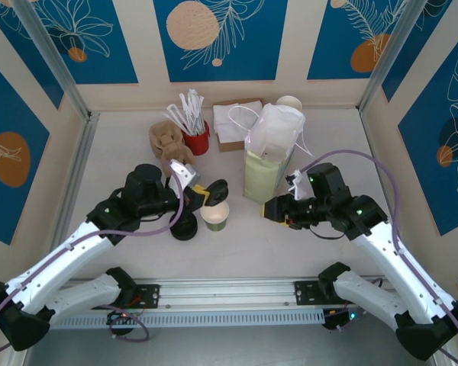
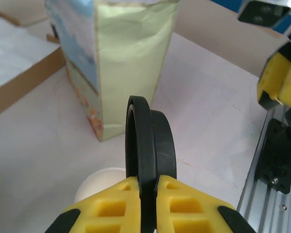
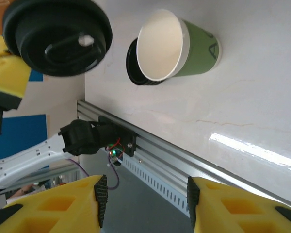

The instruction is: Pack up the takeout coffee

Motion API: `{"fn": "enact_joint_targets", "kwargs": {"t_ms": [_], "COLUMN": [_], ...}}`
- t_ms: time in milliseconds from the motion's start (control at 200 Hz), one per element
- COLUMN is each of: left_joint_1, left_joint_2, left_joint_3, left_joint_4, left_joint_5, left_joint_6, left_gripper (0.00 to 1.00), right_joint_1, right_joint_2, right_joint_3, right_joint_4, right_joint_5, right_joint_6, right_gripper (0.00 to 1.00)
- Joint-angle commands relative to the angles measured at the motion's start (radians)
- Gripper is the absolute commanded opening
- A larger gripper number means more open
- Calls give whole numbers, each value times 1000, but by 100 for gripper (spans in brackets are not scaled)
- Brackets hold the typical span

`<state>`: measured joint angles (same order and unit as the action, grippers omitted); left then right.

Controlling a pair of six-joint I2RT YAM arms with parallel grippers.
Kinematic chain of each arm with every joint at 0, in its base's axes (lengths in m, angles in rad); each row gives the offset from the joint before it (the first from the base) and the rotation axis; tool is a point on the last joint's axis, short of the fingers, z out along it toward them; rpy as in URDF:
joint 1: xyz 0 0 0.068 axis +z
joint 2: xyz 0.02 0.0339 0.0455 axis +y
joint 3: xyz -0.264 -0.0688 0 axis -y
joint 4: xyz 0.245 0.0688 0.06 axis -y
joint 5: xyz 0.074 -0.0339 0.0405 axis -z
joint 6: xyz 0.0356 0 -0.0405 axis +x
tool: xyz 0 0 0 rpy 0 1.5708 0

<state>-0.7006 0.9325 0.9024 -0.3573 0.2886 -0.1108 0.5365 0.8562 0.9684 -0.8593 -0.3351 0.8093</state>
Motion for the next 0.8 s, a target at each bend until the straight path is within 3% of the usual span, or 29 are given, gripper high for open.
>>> {"fn": "enact_joint_targets", "kwargs": {"t_ms": [0, 100, 240, 530, 795], "left_joint_1": [49, 101, 130, 178, 214], "left_joint_2": [-2, 1, 11, 7, 36], "left_joint_3": [-36, -92, -141, -265, -325], "left_joint_4": [-9, 70, 130, 283, 352], "left_joint_5": [57, 146, 212, 254, 294], "left_joint_6": [-177, -290, -344, -490, -573], "left_gripper": [11, 10, 10, 13, 15], "right_joint_1": [55, 88, 94, 157, 168], "right_joint_2": [14, 28, 51, 139, 217], "right_joint_3": [-36, -63, -95, -79, -74], "right_joint_4": [94, 151, 232, 307, 386], "right_joint_5": [24, 36, 35, 123, 130], "right_joint_6": [86, 122, 157, 170, 178], "right_gripper": [50, 49, 49, 48, 45]}}
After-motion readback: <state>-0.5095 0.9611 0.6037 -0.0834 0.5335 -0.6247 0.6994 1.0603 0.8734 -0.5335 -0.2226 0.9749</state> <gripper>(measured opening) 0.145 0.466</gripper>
